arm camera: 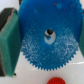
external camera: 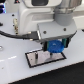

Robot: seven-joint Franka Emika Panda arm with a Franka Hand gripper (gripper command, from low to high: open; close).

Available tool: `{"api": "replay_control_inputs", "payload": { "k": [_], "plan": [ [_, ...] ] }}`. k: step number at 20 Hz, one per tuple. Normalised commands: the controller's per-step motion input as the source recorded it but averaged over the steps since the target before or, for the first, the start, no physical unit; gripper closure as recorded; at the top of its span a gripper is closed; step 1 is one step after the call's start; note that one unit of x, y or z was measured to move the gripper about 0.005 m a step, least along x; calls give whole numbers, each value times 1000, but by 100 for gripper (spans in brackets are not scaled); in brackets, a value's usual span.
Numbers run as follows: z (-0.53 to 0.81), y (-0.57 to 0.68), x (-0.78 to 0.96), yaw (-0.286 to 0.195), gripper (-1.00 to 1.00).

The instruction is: Insert the blue gear onto the right peg, followed by the red gear

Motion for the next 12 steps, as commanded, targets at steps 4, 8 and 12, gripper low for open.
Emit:
{"api": "replay_control_inputs", "payload": {
  "k": [4,8,12],
  "plan": [
    [33,-35,131,0,100],
    [-82,-85,225,0,100],
    [-61,-207,255,0,100]
  ]
}}
